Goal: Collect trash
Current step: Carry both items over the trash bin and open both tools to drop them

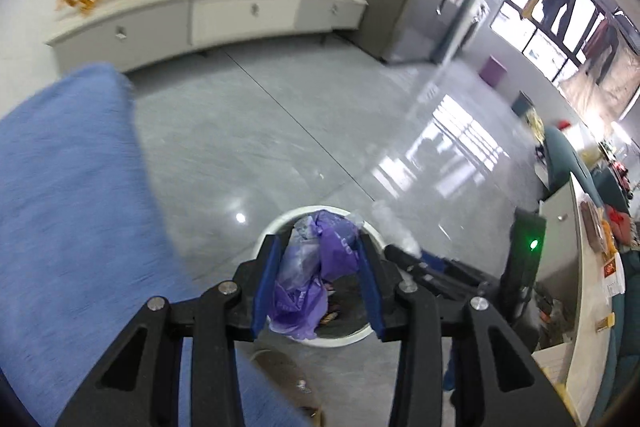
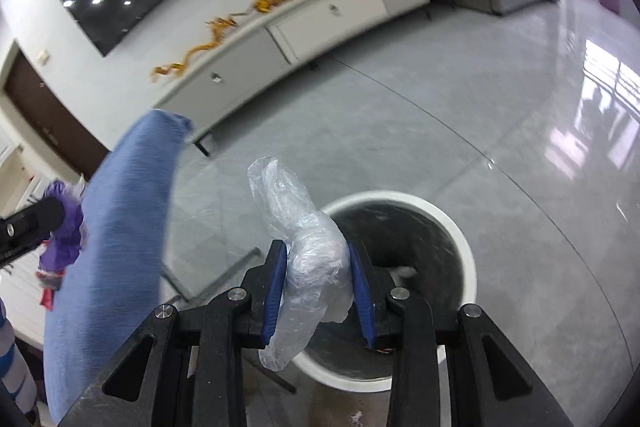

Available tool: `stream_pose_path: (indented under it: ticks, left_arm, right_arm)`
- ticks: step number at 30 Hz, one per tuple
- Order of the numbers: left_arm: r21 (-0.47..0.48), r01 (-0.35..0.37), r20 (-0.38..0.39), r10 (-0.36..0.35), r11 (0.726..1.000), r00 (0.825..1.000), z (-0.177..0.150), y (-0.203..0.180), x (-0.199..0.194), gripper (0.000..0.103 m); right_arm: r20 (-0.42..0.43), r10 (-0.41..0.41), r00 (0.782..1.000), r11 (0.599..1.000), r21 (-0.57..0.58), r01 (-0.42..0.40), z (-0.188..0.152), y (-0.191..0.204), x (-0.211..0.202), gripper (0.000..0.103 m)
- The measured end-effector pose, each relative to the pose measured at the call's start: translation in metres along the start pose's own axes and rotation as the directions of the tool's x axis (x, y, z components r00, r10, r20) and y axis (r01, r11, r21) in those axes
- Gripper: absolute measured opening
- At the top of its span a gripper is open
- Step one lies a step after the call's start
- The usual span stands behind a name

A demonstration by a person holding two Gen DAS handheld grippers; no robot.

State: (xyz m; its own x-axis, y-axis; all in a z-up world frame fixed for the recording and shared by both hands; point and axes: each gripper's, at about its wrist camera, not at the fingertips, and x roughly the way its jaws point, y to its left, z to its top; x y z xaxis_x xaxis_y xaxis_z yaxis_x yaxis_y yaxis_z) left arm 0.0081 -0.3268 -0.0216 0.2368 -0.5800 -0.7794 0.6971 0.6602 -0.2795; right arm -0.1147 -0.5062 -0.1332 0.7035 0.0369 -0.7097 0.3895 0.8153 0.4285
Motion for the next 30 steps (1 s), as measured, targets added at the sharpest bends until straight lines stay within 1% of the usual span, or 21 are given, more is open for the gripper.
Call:
stream_pose_path:
  ticks: [1,2,3,4,5,6,9,11,13,15,16,17,20,22,25,27,30]
  left_arm:
    - [0.0,0.007,-0.009,-0.007,1.0,1.0,0.003,-0.002,0.008,0.039]
    - [0.0,0.023,-0.018,-0.023,1.0,1.0,0.006,-0.006,0.018,0.042]
    - [0.001,0.039,-0.034,-0.039,0.999,0.999,0.009,-0.009,0.029,0.052]
    - [0.001,0.044,-0.044,-0.043,0.999,0.998,0.011,-0.012,0.037,0.057]
    - [0.001,0.046,-0.048,-0.046,0.999,0.998,0.013,-0.013,0.044,0.064]
    - [0.005,0.048,-0.053,-0.048,0.999,0.997,0.015,-0.016,0.052,0.066]
    - [0.02,0.042,-0.08,-0.04,0.999,0.996,0.016,-0.022,0.066,0.066]
    - [0.034,0.037,-0.081,-0.035,0.999,0.996,0.012,-0.024,0.067,0.066]
    - [0.073,-0.008,-0.07,0.013,0.997,0.997,0.009,-0.031,0.064,0.066]
    - [0.112,-0.071,-0.035,0.075,0.991,0.997,0.006,-0.038,0.052,0.066]
    - [0.123,-0.097,-0.021,0.1,0.988,0.995,0.004,-0.038,0.048,0.066]
    - [0.142,-0.134,0.008,0.134,0.981,0.991,0.002,-0.042,0.038,0.066]
    - [0.168,-0.196,0.064,0.187,0.966,0.98,-0.003,-0.046,0.017,0.067]
    - [0.172,-0.218,0.101,0.203,0.961,0.974,-0.01,-0.049,-0.001,0.066]
    - [0.17,-0.261,0.158,0.235,0.95,0.959,-0.015,-0.047,-0.029,0.066]
    - [0.166,-0.292,0.194,0.26,0.942,0.946,-0.02,-0.046,-0.049,0.066]
    - [0.152,-0.319,0.238,0.279,0.936,0.931,-0.028,-0.042,-0.076,0.067]
  right_arm:
    - [-0.014,-0.01,1.0,1.0,0.007,0.01,-0.001,-0.008,0.007,0.031]
    - [-0.023,-0.015,1.0,1.0,0.011,0.015,-0.001,-0.012,0.011,0.031]
    - [-0.035,-0.019,0.999,1.0,0.016,0.019,-0.002,-0.017,0.017,0.035]
    - [-0.042,-0.022,0.999,1.0,0.019,0.023,-0.001,-0.018,0.022,0.043]
    - [-0.046,-0.027,0.999,0.999,0.022,0.028,-0.003,-0.021,0.024,0.046]
    - [-0.049,-0.029,0.998,0.999,0.024,0.03,-0.004,-0.024,0.027,0.048]
    - [-0.061,-0.04,0.997,0.999,0.033,0.042,-0.005,-0.029,0.034,0.048]
    - [-0.064,-0.042,0.997,0.998,0.043,0.045,-0.009,-0.031,0.033,0.048]
    - [-0.065,-0.048,0.997,0.998,0.048,0.051,-0.009,-0.032,0.032,0.048]
    - [-0.059,-0.052,0.997,0.997,0.054,0.055,-0.009,-0.03,0.028,0.048]
    - [-0.049,-0.053,0.997,0.997,0.054,0.055,-0.009,-0.029,0.023,0.048]
    - [-0.042,-0.053,0.998,0.997,0.054,0.055,-0.009,-0.028,0.019,0.048]
    - [-0.019,-0.054,0.998,0.997,0.049,0.054,-0.008,-0.023,0.008,0.048]
    - [-0.004,-0.051,0.999,0.998,0.043,0.051,-0.008,-0.018,-0.002,0.048]
    - [0.021,-0.041,0.999,0.999,0.027,0.041,-0.007,-0.006,-0.018,0.048]
    - [0.037,-0.03,0.999,0.999,0.013,0.03,-0.006,0.005,-0.028,0.048]
    - [0.058,-0.018,0.998,1.0,-0.018,0.019,-0.006,0.023,-0.042,0.049]
